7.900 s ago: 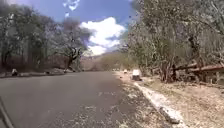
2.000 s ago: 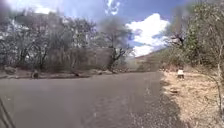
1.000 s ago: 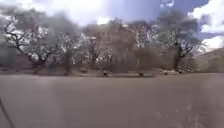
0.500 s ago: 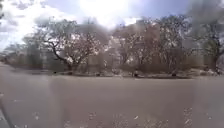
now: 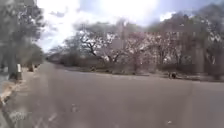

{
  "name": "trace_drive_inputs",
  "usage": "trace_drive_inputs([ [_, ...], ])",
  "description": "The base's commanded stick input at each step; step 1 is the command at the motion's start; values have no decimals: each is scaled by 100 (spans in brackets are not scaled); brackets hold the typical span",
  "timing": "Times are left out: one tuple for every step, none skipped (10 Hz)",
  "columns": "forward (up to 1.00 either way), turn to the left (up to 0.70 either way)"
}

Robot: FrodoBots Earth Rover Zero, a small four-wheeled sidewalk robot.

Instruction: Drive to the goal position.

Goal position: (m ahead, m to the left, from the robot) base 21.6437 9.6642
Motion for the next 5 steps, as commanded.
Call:
trace_drive_inputs([
  [0,70],
  [0,70],
  [0,69],
  [0,36],
  [0,3],
])
